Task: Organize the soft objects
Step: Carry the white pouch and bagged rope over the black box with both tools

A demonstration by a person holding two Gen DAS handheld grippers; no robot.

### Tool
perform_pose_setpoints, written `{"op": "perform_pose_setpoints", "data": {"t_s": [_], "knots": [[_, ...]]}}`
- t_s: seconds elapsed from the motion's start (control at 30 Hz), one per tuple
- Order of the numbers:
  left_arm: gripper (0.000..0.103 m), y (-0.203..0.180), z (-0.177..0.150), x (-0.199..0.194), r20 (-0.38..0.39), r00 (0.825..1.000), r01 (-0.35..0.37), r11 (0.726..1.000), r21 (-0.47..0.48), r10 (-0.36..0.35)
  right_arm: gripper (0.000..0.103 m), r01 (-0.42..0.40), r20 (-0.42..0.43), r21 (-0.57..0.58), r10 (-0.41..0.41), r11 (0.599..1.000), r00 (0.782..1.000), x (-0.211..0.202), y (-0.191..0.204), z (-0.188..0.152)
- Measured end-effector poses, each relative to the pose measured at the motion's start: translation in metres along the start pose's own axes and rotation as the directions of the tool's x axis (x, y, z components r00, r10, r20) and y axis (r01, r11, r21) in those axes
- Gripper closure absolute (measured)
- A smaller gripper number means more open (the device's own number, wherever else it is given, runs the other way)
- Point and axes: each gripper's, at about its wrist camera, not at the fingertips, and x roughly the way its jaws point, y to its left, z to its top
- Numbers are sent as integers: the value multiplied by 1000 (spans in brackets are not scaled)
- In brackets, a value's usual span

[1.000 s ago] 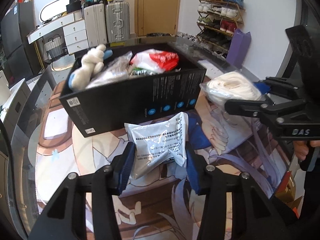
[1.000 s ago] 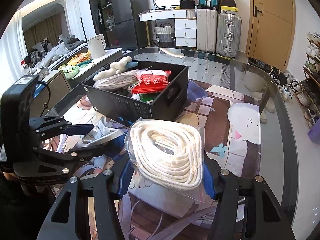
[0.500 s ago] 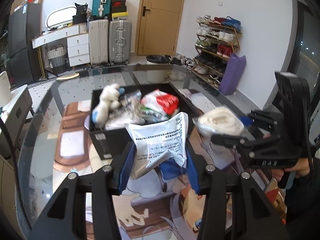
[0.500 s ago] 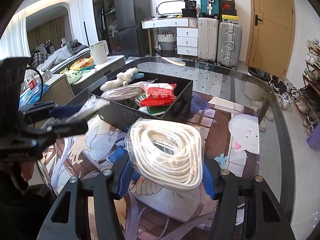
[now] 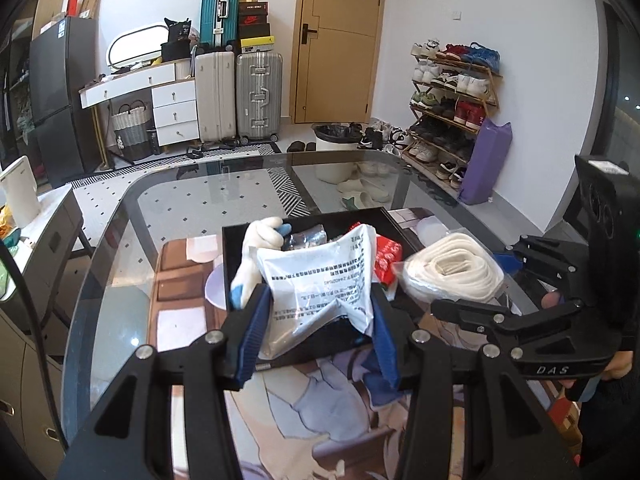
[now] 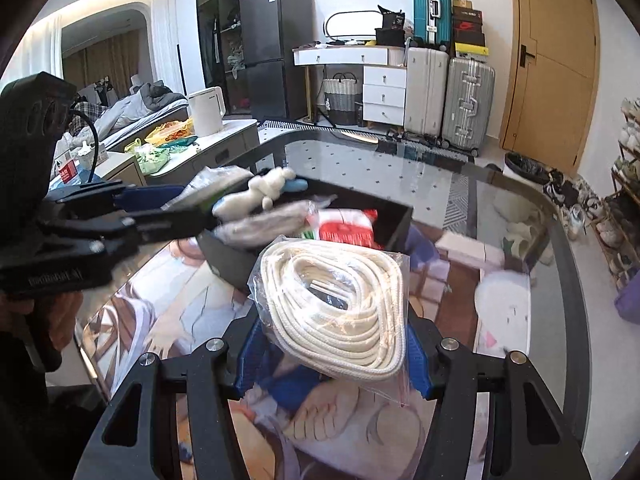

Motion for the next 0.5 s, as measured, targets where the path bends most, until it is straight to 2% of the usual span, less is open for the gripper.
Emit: {"op": "perform_pose_setpoints", "data": {"t_s": [0.33,0.5], "knots": [[55,14,17,23,-5,1000,-9,1000,-8,9,43,12,-31,-72,-14,997,999,32,13,25],[55,23,14,28,-11,1000,-9,1000,-17,9,43,29,-40,-134,-35,991,999,48,19,32]]}}
